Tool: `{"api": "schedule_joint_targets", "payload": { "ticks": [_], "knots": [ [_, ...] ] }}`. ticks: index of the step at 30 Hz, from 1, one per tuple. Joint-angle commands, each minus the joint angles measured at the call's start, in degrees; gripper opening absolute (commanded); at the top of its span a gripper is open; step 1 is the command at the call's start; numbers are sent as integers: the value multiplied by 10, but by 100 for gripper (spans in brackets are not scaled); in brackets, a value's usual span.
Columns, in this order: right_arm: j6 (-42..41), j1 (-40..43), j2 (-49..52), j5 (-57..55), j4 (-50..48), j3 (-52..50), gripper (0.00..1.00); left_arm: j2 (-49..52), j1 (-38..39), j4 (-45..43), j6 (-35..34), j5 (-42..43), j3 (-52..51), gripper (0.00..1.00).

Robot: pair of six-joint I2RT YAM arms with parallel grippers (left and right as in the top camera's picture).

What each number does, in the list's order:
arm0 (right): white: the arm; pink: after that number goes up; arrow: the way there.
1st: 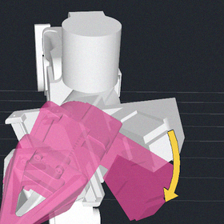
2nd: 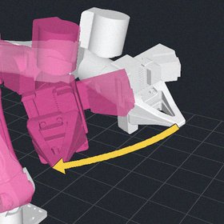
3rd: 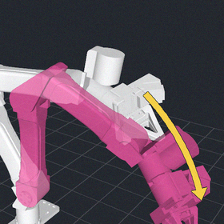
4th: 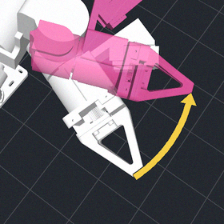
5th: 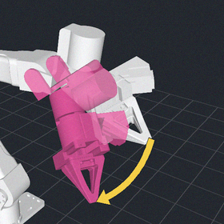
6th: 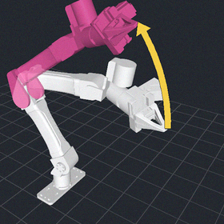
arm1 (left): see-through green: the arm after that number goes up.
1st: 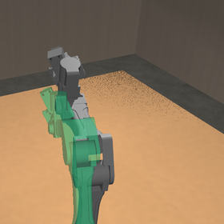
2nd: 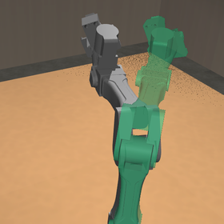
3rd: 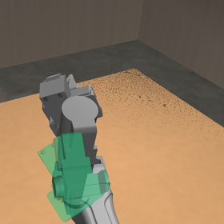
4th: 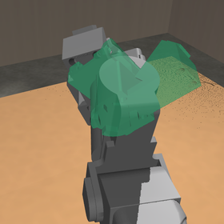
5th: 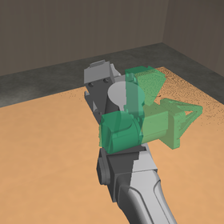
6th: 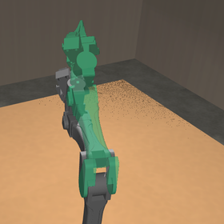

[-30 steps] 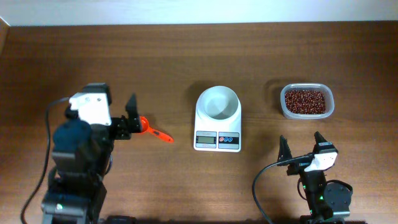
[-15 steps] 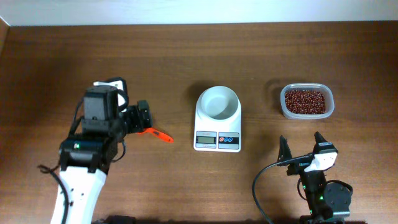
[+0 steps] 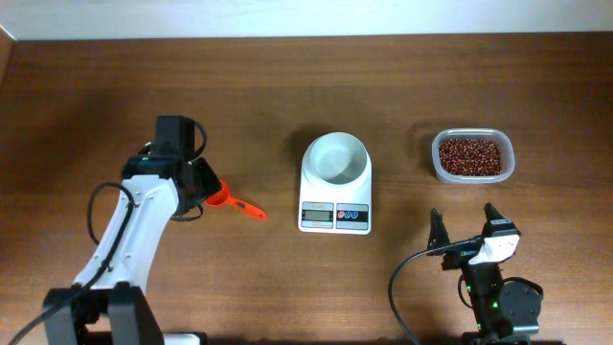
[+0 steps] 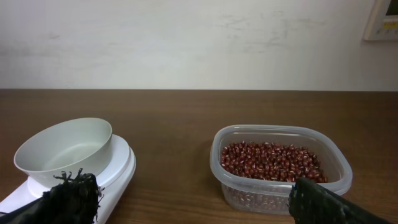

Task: Scoop and weigh 50g on scale
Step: 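Reach the left gripper forward and grasp the orange scoop's bowl, then lift the orange scoop with the left gripper, handle pointing right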

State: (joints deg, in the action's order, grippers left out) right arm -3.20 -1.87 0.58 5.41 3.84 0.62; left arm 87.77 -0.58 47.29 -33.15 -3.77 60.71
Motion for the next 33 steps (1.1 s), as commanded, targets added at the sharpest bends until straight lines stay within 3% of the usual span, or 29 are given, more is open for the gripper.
{"api": "schedule_joint_targets", "payload": {
  "ticks": [1,8,16,21,25,29,33],
  "knots": [
    [-2,-3,-4,5,2,-3,99,28,-3,-8,-53,-19,3,51],
    [-2,-3,-4,5,2,-3,99,80,-3,-45,-78,-19,-23,47],
    [-2,-3,-4,5,2,-3,99,83,-3,-186,-98,-17,-102,42],
    [-2,-3,-4,5,2,-3,99,94,-3,-201,-97,-19,-110,37],
    [-2,-3,-4,5,2,-3,99,113,-3,-202,-97,-21,-110,24],
    [-2,-3,-4,5,2,-3,99,126,-3,-203,-97,-21,-110,0],
    [-2,-3,-4,5,2,-3,99,126,-3,-202,-97,-21,-110,0]
  ]
}}
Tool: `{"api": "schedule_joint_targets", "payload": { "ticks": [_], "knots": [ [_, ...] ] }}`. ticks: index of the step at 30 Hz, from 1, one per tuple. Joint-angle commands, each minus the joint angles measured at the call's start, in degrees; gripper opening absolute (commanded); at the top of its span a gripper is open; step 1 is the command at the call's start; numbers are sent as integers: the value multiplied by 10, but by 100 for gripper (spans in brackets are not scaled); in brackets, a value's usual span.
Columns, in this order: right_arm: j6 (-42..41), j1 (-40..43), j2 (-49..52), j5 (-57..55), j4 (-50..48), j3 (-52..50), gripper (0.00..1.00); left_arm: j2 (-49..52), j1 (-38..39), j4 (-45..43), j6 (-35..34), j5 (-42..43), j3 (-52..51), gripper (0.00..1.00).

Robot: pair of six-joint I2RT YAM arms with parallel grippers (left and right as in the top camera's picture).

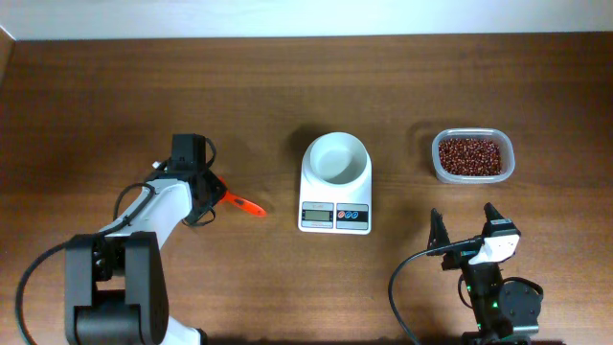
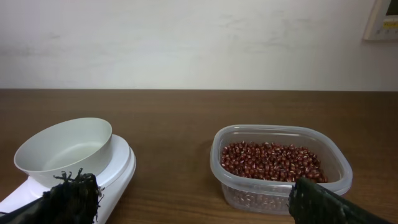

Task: Scoop and weigh 50g on scale
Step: 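Lift the orange scoop with the left gripper, handle pointing right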

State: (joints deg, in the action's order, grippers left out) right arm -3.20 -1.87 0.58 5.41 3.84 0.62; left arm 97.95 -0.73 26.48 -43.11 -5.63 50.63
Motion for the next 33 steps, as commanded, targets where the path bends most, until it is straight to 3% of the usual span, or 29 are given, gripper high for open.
{"api": "schedule_joint_targets", "payload": {
  "ticks": [1,9,22,26,29,33],
  "knots": [
    [-2,-3,-4,5,2,-3,99,24,-2,6,3,-2,-9,0],
    [-2,-3,-4,5,2,-3,99,4,-2,23,3,-2,-7,0],
    [-2,-3,-4,5,2,-3,99,-244,-2,84,-1,5,-7,0],
    [-2,-3,-4,5,2,-3,99,-247,-2,131,-105,49,-7,0],
    [-2,-3,-4,5,2,-3,99,-250,-2,131,-105,68,-7,0],
    [-2,-3,-4,5,2,-3,99,-251,-2,131,-154,67,-7,0]
  ]
}}
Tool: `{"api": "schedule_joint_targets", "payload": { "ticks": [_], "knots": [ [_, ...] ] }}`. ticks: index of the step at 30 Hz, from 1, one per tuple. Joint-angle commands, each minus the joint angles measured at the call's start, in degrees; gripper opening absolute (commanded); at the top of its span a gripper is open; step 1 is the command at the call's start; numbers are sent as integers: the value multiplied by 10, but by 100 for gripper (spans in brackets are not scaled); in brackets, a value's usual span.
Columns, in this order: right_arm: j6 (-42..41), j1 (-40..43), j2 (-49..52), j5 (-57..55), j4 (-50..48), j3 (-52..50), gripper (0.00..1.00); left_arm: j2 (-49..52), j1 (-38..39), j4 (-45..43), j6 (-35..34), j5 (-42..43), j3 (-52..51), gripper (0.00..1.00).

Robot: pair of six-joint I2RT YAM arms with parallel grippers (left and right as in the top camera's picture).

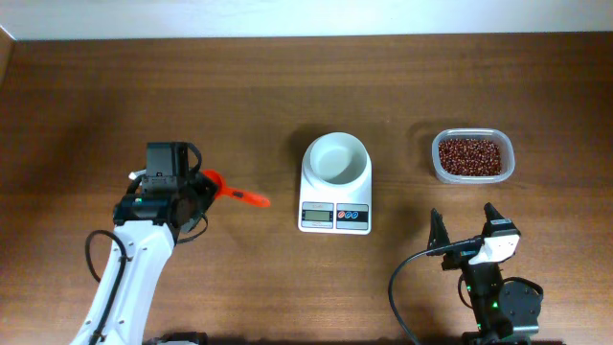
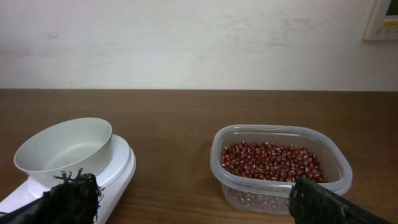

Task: Scoop and weigh 50g on scale
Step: 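Lift the orange scoop with the left gripper, handle pointing right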

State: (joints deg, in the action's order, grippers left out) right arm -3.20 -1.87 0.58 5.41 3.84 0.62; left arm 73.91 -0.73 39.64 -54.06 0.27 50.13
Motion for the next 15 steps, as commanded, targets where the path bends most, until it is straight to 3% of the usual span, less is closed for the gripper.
{"api": "schedule_joint_targets", "payload": {
  "ticks": [1,5,15],
  "knots": [
    [-2,-3,-4,5,2,-3,99,-10,-2,-1,-58,8,-2,0],
    [-2,-3,-4,5,2,-3,99,-10,-2,-3,-130,-21,-2,0],
    [-2,-3,-4,5,2,-3,99,-17,-2,-27,-132,-22,-2,0]
  ]
}}
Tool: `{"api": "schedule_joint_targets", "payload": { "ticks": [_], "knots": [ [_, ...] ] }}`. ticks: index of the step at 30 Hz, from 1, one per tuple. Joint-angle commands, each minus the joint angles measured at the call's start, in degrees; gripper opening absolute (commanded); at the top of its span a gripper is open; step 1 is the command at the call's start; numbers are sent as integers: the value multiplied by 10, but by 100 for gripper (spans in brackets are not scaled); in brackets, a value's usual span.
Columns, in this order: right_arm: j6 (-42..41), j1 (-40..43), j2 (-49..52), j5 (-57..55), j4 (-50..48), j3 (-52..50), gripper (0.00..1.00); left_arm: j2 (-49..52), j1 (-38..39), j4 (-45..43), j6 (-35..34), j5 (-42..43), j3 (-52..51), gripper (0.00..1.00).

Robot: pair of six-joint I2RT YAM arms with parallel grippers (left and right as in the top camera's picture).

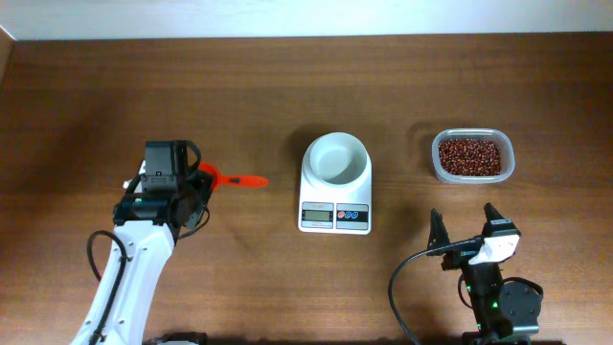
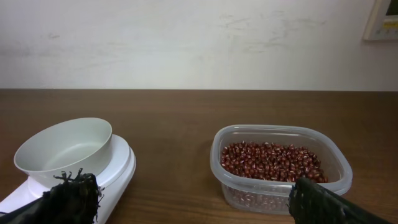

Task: Scoop and weigh 50g on scale
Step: 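Lift the orange scoop with the left gripper, handle pointing right, then move the right gripper left and grasp the scoop's handle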

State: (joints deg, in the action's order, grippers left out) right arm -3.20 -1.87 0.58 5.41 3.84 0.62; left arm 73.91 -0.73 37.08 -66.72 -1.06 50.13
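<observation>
My left gripper (image 1: 196,182) is shut on the left end of an orange scoop (image 1: 235,179), whose thin end points right toward the scale. The white scale (image 1: 335,217) carries an empty white bowl (image 1: 335,157), which also shows in the right wrist view (image 2: 65,149). A clear tub of red beans (image 1: 471,155) stands to the right of the scale, and the tub (image 2: 280,165) lies ahead of the right wrist. My right gripper (image 1: 465,233) rests near the front edge, open (image 2: 193,205) and holding nothing.
The brown table (image 1: 306,86) runs back to a white wall (image 2: 199,43). The left arm's white link (image 1: 129,273) lies along the front left. The right arm's base (image 1: 498,302) and its cable sit at the front right.
The scoop's thin end has swung up from pointing right and slightly toward the front to lying level, pointing straight right. The left gripper has barely moved. The right arm has stayed still.
The left gripper stood at the scoop's left end, with the scoop angled toward the front right. Then the arm was folded low at the same spot. Later the gripper held the scoop a little further left, and now the scoop is level. The right gripper stayed open throughout.
</observation>
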Motion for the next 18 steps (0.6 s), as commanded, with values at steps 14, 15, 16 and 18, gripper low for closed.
{"api": "schedule_joint_targets", "payload": {
  "ticks": [14,15,16,18],
  "knots": [
    [-109,-4,-4,146,-20,-3,99,-52,-2,16,-5,-6,-2,0],
    [-197,-4,-4,145,-26,-3,99,-52,-2,16,-5,-6,-2,0],
    [-310,-4,-4,145,-27,-3,99,-52,-2,16,-5,-6,-2,0],
    [-560,-4,-4,155,-27,-3,99,-52,-2,16,-5,-6,-2,0]
  ]
}}
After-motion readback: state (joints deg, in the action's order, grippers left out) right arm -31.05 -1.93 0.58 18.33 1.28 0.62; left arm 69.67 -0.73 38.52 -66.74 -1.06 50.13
